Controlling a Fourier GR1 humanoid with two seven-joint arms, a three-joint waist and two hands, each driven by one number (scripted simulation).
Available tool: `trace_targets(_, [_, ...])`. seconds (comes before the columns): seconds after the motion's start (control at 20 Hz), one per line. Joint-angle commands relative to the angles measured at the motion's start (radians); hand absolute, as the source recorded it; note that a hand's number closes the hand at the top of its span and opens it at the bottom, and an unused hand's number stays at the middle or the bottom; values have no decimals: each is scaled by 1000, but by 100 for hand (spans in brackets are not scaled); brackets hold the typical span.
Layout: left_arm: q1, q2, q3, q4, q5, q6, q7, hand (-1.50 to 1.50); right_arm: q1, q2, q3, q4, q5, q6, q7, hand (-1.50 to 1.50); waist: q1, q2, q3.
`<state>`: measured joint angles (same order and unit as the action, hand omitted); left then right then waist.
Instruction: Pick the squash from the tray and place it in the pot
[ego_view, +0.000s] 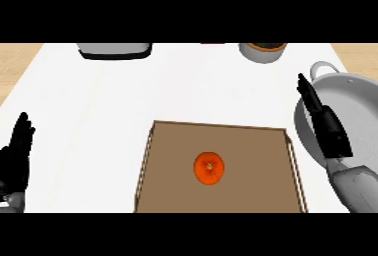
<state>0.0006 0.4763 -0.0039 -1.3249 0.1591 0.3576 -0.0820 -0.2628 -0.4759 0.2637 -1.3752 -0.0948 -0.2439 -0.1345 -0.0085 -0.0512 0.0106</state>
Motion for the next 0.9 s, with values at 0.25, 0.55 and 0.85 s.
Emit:
trace_targets(0.25, [-71,-99,-245,-36,37,-259,97,0,17,246,291,-109,71,-39,287,150,-23,50,-16])
trace_targets(0.55, [-41,-162,-282,-41,66,-264,143,0,91,352,253,-225,411,-577,43,-150,-58,33,-10])
trace_targets(0.85, [-90,-174,-295,-46,59,-291,187,0,200,405,464,-407,794,-634,328,-150,-19,42,-14])
